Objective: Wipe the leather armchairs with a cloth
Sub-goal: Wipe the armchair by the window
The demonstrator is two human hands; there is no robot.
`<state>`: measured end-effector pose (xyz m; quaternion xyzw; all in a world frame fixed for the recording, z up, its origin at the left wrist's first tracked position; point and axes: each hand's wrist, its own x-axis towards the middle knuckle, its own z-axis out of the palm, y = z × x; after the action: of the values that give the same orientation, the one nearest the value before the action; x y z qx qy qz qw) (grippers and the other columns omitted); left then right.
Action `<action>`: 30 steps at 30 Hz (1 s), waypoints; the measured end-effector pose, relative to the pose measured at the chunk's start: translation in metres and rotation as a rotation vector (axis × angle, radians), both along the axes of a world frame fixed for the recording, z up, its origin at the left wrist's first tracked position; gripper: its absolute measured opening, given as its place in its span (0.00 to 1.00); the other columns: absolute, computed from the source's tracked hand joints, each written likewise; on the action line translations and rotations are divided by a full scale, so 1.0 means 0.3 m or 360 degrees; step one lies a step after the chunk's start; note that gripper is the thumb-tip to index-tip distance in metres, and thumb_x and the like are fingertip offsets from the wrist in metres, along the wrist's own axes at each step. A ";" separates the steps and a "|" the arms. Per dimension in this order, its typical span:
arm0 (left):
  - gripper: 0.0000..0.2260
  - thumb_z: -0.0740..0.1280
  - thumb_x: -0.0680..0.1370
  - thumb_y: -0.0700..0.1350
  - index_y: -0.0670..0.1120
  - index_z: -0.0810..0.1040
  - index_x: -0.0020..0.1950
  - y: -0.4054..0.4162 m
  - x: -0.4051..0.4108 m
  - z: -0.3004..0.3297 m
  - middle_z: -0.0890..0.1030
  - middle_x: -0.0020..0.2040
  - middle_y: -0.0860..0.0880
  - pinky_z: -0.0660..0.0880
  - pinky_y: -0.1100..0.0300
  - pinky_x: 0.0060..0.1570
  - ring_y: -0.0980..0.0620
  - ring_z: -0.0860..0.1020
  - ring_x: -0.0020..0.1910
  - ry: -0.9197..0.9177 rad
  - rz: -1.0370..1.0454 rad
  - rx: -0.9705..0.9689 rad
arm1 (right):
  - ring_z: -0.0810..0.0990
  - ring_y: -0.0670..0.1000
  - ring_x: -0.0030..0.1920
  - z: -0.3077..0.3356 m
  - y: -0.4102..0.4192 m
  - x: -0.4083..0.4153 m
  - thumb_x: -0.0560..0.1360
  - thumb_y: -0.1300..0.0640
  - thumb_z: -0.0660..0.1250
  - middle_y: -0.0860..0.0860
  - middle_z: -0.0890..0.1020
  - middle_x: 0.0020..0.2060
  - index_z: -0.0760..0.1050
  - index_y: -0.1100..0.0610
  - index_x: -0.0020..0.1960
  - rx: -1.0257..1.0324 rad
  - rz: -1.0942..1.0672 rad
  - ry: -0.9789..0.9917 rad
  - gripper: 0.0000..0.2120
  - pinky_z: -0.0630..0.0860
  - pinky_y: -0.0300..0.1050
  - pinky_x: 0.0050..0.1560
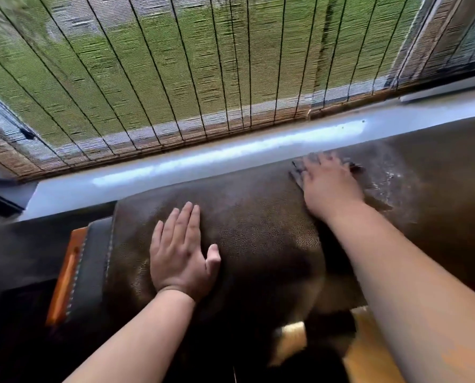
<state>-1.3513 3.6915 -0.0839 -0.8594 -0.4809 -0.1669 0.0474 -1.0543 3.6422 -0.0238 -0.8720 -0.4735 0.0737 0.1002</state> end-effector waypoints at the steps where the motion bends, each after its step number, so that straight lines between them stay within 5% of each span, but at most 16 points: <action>1: 0.38 0.58 0.73 0.60 0.42 0.72 0.79 0.001 0.001 0.001 0.71 0.80 0.44 0.60 0.39 0.79 0.39 0.70 0.78 -0.0003 0.0002 -0.0002 | 0.62 0.63 0.79 0.003 -0.014 -0.042 0.85 0.54 0.53 0.56 0.67 0.78 0.68 0.51 0.77 0.0057 0.0056 0.0008 0.21 0.57 0.58 0.80; 4: 0.38 0.58 0.72 0.59 0.42 0.74 0.78 0.000 -0.001 0.004 0.73 0.78 0.43 0.60 0.41 0.78 0.39 0.72 0.77 -0.0016 0.0001 0.0018 | 0.76 0.62 0.66 -0.036 -0.048 -0.320 0.77 0.56 0.61 0.54 0.81 0.65 0.81 0.51 0.64 0.0342 0.0747 -0.0054 0.18 0.68 0.53 0.73; 6: 0.37 0.59 0.72 0.59 0.42 0.75 0.77 0.003 -0.002 -0.002 0.74 0.78 0.43 0.60 0.41 0.77 0.38 0.73 0.76 -0.0018 -0.0024 0.0048 | 0.73 0.62 0.72 -0.048 -0.003 -0.424 0.80 0.54 0.61 0.55 0.77 0.71 0.79 0.52 0.70 0.0216 0.1038 0.0081 0.20 0.64 0.54 0.76; 9: 0.38 0.58 0.72 0.59 0.42 0.74 0.78 0.003 -0.001 -0.007 0.73 0.79 0.44 0.58 0.43 0.78 0.40 0.72 0.77 0.0002 -0.0007 0.0026 | 0.60 0.60 0.80 -0.024 0.165 -0.307 0.86 0.47 0.53 0.53 0.64 0.81 0.66 0.49 0.80 -0.0033 0.0920 0.0068 0.23 0.55 0.56 0.81; 14: 0.38 0.58 0.73 0.60 0.44 0.72 0.80 0.001 -0.003 -0.001 0.70 0.81 0.46 0.56 0.43 0.80 0.42 0.69 0.79 0.0019 0.0004 -0.0027 | 0.67 0.62 0.74 0.009 0.189 0.010 0.86 0.53 0.52 0.57 0.68 0.77 0.68 0.54 0.77 -0.0188 0.0156 -0.0102 0.20 0.63 0.58 0.76; 18: 0.38 0.58 0.73 0.60 0.43 0.73 0.79 -0.002 -0.002 -0.004 0.72 0.80 0.45 0.59 0.41 0.79 0.41 0.70 0.79 0.0006 -0.0001 -0.0010 | 0.68 0.61 0.74 -0.019 0.096 -0.303 0.84 0.52 0.59 0.54 0.72 0.75 0.73 0.49 0.74 0.0168 0.0712 -0.0016 0.19 0.60 0.52 0.75; 21: 0.38 0.58 0.72 0.60 0.41 0.75 0.77 0.001 -0.003 -0.014 0.73 0.78 0.44 0.59 0.43 0.78 0.40 0.72 0.77 -0.0022 0.0000 0.0018 | 0.58 0.57 0.81 -0.059 0.053 -0.466 0.85 0.50 0.57 0.51 0.64 0.81 0.65 0.49 0.81 0.0097 0.1101 0.0054 0.24 0.47 0.49 0.80; 26: 0.38 0.58 0.73 0.60 0.44 0.72 0.80 0.003 -0.003 -0.022 0.71 0.80 0.46 0.56 0.44 0.80 0.42 0.68 0.79 -0.0018 0.0009 0.0026 | 0.64 0.59 0.78 -0.063 0.038 -0.039 0.85 0.50 0.55 0.54 0.68 0.78 0.68 0.50 0.78 0.0061 0.0313 -0.0081 0.22 0.60 0.59 0.79; 30: 0.38 0.58 0.73 0.60 0.44 0.71 0.81 0.003 0.001 -0.022 0.70 0.81 0.47 0.57 0.43 0.80 0.42 0.67 0.80 -0.0021 0.0008 0.0019 | 0.63 0.61 0.79 -0.032 -0.076 0.068 0.85 0.51 0.56 0.53 0.67 0.79 0.70 0.50 0.77 0.0140 -0.0051 -0.0020 0.21 0.57 0.56 0.80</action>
<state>-1.3512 3.6924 -0.0905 -0.8567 -0.4825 -0.1753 0.0499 -1.0340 3.6194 -0.0334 -0.8746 -0.4630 0.0457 0.1365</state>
